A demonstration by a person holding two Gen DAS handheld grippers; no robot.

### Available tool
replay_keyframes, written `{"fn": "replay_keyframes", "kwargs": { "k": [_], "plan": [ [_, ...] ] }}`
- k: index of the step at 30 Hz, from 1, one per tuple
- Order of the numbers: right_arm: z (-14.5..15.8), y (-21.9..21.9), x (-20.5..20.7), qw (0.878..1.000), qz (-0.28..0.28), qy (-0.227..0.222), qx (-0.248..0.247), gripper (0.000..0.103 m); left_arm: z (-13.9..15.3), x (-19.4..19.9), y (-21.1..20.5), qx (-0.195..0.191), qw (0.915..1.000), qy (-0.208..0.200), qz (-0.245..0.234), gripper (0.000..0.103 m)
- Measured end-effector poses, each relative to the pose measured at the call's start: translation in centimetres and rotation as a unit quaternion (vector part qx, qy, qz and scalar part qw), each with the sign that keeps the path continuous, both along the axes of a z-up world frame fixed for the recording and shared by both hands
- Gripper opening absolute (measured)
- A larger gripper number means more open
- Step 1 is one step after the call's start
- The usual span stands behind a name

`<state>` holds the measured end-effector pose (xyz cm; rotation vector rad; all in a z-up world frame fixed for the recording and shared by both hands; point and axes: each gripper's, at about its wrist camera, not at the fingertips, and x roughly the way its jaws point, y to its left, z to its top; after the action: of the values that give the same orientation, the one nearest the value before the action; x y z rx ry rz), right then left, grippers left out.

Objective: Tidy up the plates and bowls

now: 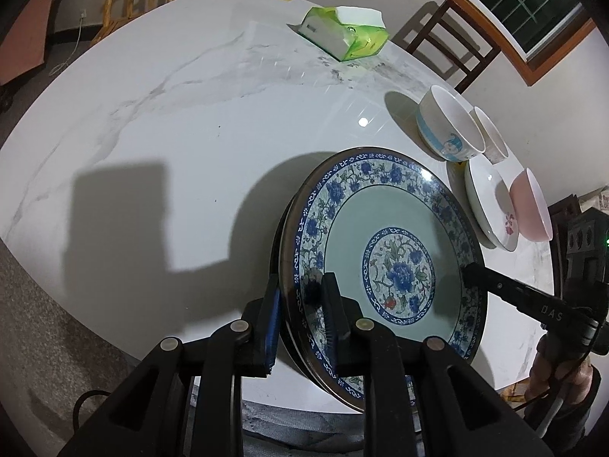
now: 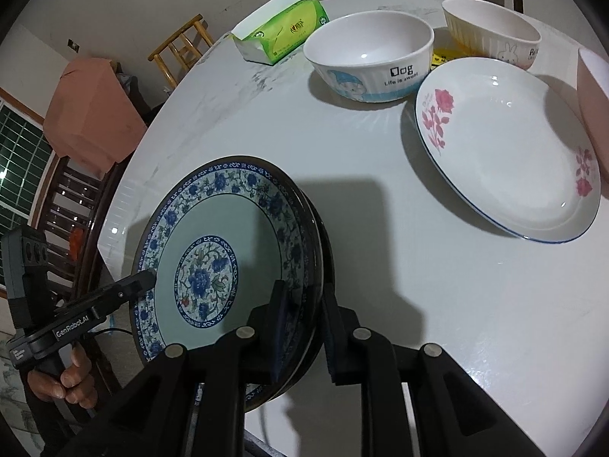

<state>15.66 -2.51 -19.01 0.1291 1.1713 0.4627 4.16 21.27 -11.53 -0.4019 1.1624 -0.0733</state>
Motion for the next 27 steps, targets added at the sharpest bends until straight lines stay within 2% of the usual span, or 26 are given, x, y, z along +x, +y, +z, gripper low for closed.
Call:
{"fn": "replay_keyframes", "kwargs": {
  "k": [17, 22, 27],
  "plan": [
    [-0.1, 0.9, -0.3, 1.000, 0.012, -0.010, -0.020, 0.019, -1.0, 0.3, -1.0, 0.054, 0.9983, 0.023, 0.007, 0.022],
    [0.0, 1.2, -0.4, 0.999, 0.016, -0.016, -0.026, 0.022, -1.0, 0.4, -1.6, 0.078, 0.9968, 0.016, 0.004, 0.023],
    [0.1, 1.7, -0.7, 0.998, 0.028, -0.034, -0.048, 0.025, -1.1, 0.4, -1.7, 0.082, 0.9966, 0.012, 0.006, 0.023]
  ]
}}
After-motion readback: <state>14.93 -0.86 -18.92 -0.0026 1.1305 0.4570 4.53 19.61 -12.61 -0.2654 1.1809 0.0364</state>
